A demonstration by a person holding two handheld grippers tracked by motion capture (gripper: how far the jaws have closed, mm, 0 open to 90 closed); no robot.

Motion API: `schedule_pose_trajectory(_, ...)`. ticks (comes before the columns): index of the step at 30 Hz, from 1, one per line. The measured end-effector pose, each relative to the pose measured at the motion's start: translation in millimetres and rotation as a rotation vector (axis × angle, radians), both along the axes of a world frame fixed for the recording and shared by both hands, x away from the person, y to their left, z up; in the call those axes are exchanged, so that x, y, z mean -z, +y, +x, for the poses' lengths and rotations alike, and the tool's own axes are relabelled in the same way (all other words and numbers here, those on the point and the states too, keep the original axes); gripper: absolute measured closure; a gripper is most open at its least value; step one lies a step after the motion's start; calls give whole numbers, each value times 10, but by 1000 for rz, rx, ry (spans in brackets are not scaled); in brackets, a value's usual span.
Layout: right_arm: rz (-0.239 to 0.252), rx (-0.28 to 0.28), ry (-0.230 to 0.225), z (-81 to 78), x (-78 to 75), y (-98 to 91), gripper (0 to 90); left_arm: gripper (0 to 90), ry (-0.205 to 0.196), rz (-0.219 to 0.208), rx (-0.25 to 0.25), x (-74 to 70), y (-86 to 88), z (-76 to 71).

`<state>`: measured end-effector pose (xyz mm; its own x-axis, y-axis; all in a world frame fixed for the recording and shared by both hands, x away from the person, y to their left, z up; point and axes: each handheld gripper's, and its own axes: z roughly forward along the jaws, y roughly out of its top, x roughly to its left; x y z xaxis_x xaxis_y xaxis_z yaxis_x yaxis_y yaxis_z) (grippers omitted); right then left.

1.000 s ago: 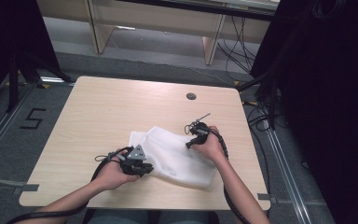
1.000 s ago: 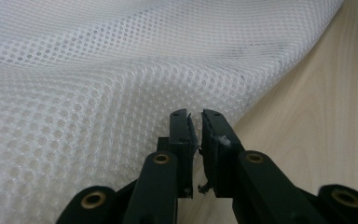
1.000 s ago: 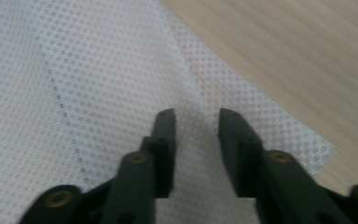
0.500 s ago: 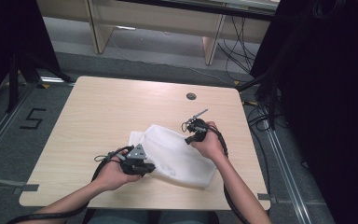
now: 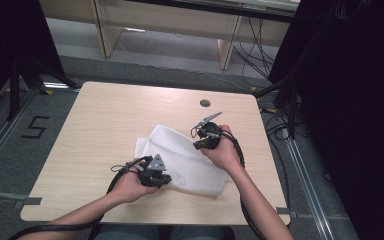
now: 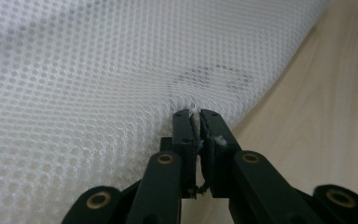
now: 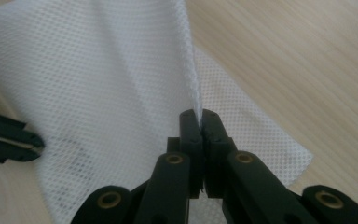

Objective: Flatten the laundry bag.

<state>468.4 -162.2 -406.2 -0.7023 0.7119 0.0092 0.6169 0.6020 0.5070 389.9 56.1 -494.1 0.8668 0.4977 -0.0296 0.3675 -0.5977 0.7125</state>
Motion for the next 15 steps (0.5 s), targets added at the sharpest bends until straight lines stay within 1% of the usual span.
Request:
schedule_pose_trajectory(1,10,-24,-14,-6,-10,4,898,840,10,-6,-16,13,-3,18)
schedule_pose_trajectory(2,10,-24,-14,-6,-10,4,898,840,10,-6,-16,13,-3,18)
schedule_pose_trajectory(3,11,-10,-12,-35,-67,19,899,840,18,1,-28,27,-2,60)
schedule_pose_trajectory(4,11,-10,-12,-35,-67,19,899,839,18,1,-28,27,-2,60)
schedule_pose_trajectory(5,16,-45,-55,-43,-103,16,898,839,19,-9,-39,36,-5,81)
schedule_pose_trajectory(6,17,-46,-61,-56,-127,22,898,839,21,-10,-45,34,-4,122)
schedule_pose_trajectory(7,19,-47,-69,-71,-149,28,899,839,25,-21,-58,34,-13,130)
schedule_pose_trajectory(8,19,-52,-74,-87,-166,36,899,837,14,-14,-51,28,-14,150)
schedule_pose_trajectory(9,27,-47,-65,-112,-183,48,898,838,19,-21,-69,35,-25,156)
schedule_pose_trajectory(10,21,-68,-88,-114,-197,47,899,837,21,-16,-65,37,-27,170)
schedule_pose_trajectory(11,18,-65,-88,-130,-209,54,898,835,11,-16,-65,45,-28,193)
schedule_pose_trajectory(12,18,-65,-88,-130,-209,54,898,834,11,-16,-65,45,-28,193)
schedule_pose_trajectory(14,30,-86,-104,-166,-238,77,898,832,37,-35,-85,67,-23,198)
schedule_pose_trajectory(15,20,-93,-122,-167,-247,76,898,833,46,-35,-82,62,-16,193)
